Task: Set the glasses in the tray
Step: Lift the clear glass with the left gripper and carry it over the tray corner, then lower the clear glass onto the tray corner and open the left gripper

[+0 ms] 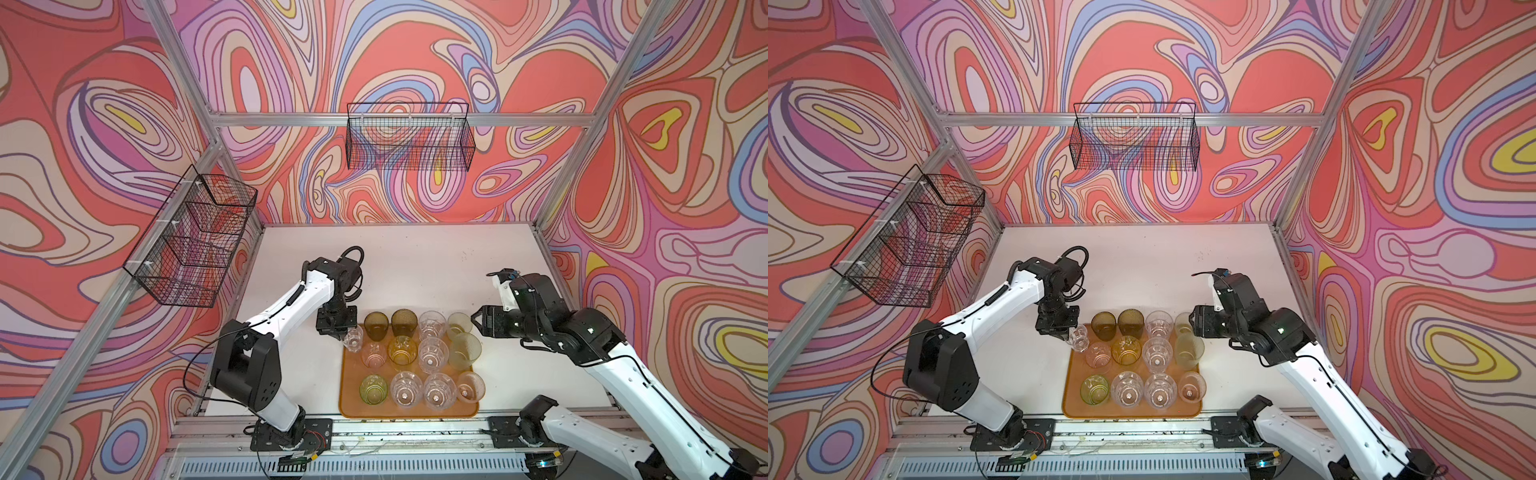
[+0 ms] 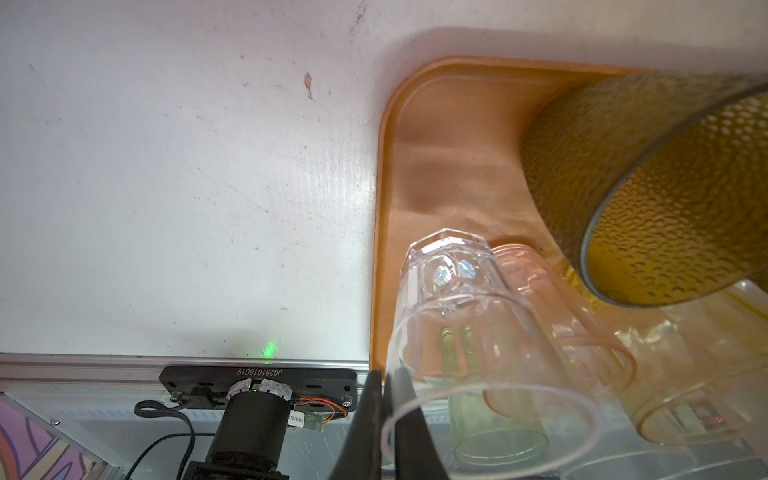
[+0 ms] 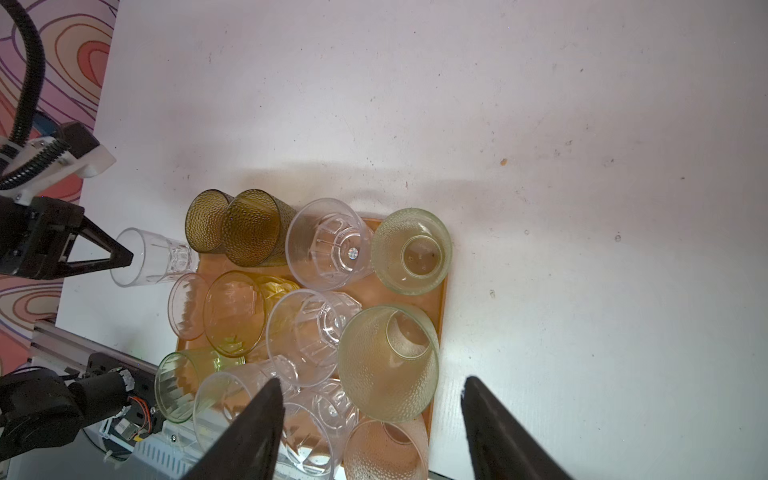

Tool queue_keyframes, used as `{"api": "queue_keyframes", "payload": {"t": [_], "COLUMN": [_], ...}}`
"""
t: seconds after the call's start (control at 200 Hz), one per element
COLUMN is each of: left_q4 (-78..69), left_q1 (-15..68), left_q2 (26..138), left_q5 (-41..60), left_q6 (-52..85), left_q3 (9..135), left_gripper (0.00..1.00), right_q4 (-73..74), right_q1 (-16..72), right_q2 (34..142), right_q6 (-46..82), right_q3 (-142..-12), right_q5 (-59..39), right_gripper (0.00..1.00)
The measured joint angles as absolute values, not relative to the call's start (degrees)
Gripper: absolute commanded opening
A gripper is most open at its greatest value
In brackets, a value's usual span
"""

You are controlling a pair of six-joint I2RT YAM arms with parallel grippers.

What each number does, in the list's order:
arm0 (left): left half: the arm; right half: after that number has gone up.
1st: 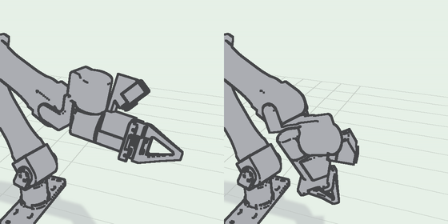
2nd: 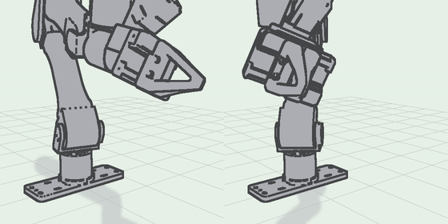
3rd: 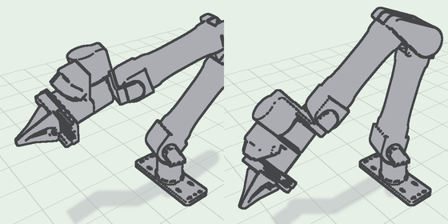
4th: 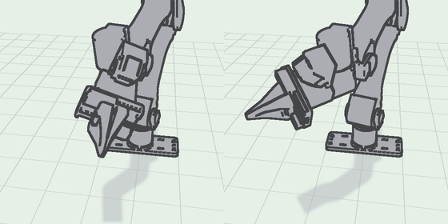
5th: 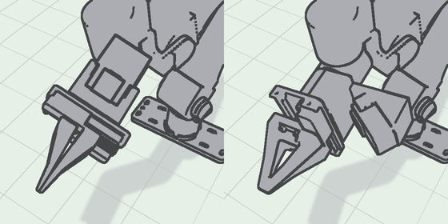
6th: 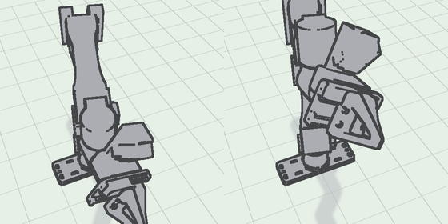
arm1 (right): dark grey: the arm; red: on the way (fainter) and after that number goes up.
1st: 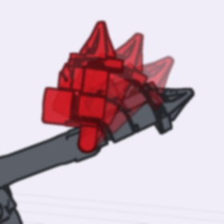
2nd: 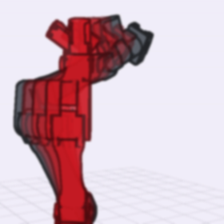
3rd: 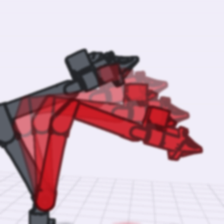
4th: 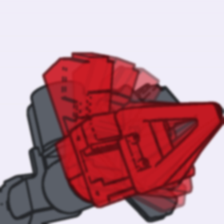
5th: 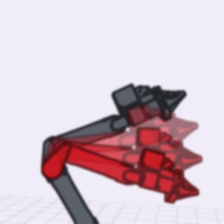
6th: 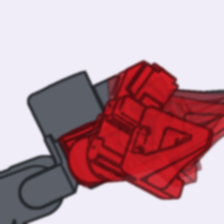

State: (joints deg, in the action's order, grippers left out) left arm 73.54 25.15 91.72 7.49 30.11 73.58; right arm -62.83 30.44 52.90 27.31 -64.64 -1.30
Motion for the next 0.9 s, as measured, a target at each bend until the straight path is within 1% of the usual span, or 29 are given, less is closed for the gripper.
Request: {"api": "queue_keyframes", "payload": {"t": [0.571,0.901], "left_q4": [69.7,68.5], "left_q1": [25.3,25.3], "left_q2": [94.7,94.7], "left_q5": [7.5,7.5], "left_q6": [30.2,30.3], "left_q3": [73.6,70.7], "left_gripper": [0.0,0.03], "right_q4": [-63.9,-63.9], "right_q1": [30.4,30.4], "right_q2": [52.0,52.0], "right_q6": [27.4,27.5], "right_q3": [-64.6,-64.6], "right_q5": [-1.0,-1.0], "right_gripper": [0.7,0.7]}}
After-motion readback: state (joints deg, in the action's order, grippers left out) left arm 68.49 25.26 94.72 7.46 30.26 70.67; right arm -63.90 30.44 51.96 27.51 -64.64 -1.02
